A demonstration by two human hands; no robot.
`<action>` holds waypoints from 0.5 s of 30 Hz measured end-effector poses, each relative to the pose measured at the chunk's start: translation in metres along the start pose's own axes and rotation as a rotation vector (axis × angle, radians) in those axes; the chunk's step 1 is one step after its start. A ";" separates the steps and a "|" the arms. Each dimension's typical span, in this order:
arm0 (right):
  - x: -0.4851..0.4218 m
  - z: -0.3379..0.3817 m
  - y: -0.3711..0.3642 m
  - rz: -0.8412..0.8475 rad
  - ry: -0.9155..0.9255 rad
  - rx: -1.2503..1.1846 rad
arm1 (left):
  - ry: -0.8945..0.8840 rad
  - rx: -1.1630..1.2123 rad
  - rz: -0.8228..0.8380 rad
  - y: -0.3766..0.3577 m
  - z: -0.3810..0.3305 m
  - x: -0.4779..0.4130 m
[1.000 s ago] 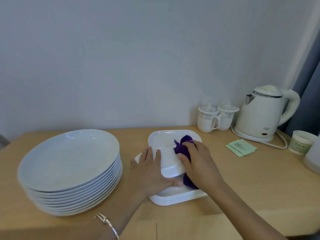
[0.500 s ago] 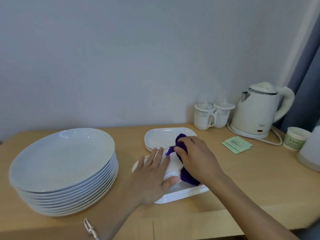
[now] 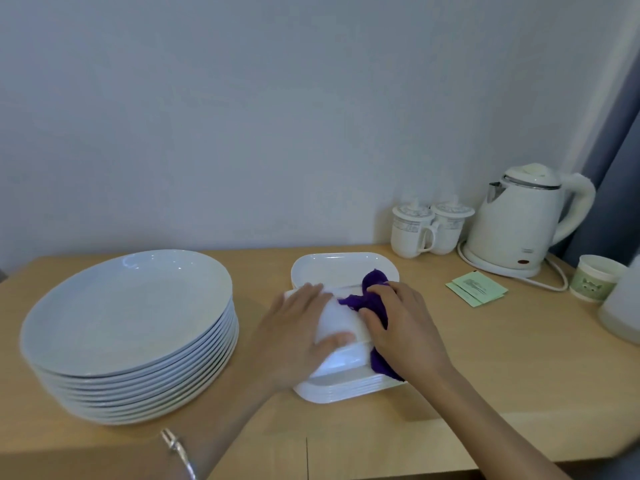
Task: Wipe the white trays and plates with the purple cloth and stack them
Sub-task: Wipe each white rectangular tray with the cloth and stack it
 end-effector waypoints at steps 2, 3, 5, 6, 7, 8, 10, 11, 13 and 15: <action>0.001 0.001 -0.001 -0.027 0.003 0.011 | 0.155 0.087 -0.090 0.007 0.014 -0.012; 0.001 0.002 -0.001 -0.031 0.006 0.020 | 0.223 0.091 -0.078 0.007 0.021 -0.020; 0.001 0.001 -0.001 -0.026 0.006 0.037 | 0.354 0.155 0.029 0.005 0.029 -0.033; 0.000 0.001 0.000 -0.020 0.007 0.043 | 0.381 0.182 0.058 0.002 0.029 -0.038; 0.000 0.001 0.001 -0.014 0.010 0.046 | 0.382 0.175 0.057 0.000 0.029 -0.043; -0.002 0.001 0.001 -0.008 0.015 0.049 | 0.373 0.150 0.042 0.000 0.027 -0.044; -0.005 0.005 0.000 -0.002 0.032 0.057 | 0.354 0.112 -0.001 0.001 0.024 -0.044; -0.007 0.007 0.000 -0.010 0.050 0.054 | 0.340 0.091 -0.026 0.002 0.024 -0.044; -0.010 0.014 0.000 -0.026 0.115 0.022 | 0.297 0.061 -0.087 0.008 0.022 -0.046; -0.011 0.020 0.000 0.003 0.210 -0.009 | 0.268 0.096 -0.114 0.015 0.023 -0.050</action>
Point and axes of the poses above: each hand's wrist, its own x-axis away from the middle knuckle, its own y-axis out of the back of the hand, z = x × y, the point moved 3 cm from there along -x, towards the middle knuckle, and after that the axes turned 3 degrees about -y, right-handed, at the moved point
